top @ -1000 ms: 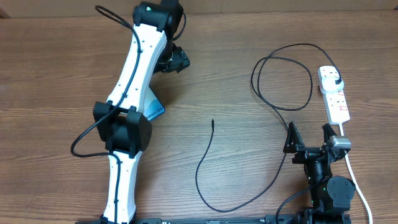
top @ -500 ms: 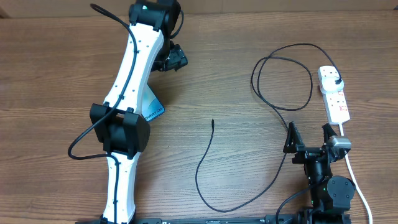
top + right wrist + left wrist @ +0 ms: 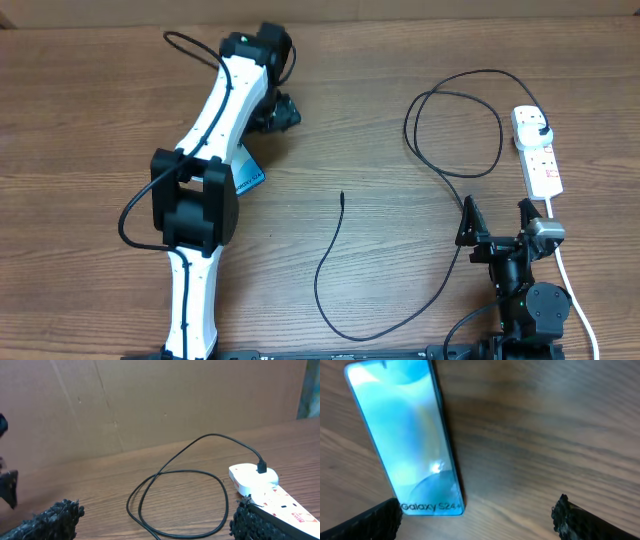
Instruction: Plug charger to phone and switch on socket
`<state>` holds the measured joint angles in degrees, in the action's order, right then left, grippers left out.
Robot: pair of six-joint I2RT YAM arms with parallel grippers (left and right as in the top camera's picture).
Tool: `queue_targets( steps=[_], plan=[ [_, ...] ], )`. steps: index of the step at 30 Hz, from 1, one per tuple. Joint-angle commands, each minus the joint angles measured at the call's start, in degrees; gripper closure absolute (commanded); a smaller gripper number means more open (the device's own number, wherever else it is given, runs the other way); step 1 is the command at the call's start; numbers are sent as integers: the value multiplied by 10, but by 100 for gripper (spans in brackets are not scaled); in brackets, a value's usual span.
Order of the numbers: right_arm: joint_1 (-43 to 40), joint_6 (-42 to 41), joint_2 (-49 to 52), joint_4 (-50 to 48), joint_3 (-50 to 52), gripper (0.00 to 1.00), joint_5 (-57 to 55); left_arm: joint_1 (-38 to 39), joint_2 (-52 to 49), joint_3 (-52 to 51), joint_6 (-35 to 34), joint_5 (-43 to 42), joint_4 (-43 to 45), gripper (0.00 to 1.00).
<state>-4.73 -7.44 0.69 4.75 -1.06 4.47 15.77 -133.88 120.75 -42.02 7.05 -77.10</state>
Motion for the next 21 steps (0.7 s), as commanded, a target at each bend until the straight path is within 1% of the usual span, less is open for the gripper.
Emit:
queue_targets(
  steps=[1, 4, 9, 16, 21],
  plan=[
    [4, 2, -5, -2, 6, 0, -4, 2, 73, -85, -21, -13, 48, 0],
    [4, 2, -5, -2, 6, 0, -4, 2, 100, -135, -60, -13, 75, 0],
    [4, 2, -5, -2, 6, 0, -4, 2, 115, -168, -113, -11, 88, 0],
    [4, 2, -5, -2, 6, 0, -4, -13, 115, -178, -107, -5, 99, 0],
    [4, 2, -5, -2, 6, 0, -4, -56, 115, -190, -78, -28, 93, 0]
  ],
)
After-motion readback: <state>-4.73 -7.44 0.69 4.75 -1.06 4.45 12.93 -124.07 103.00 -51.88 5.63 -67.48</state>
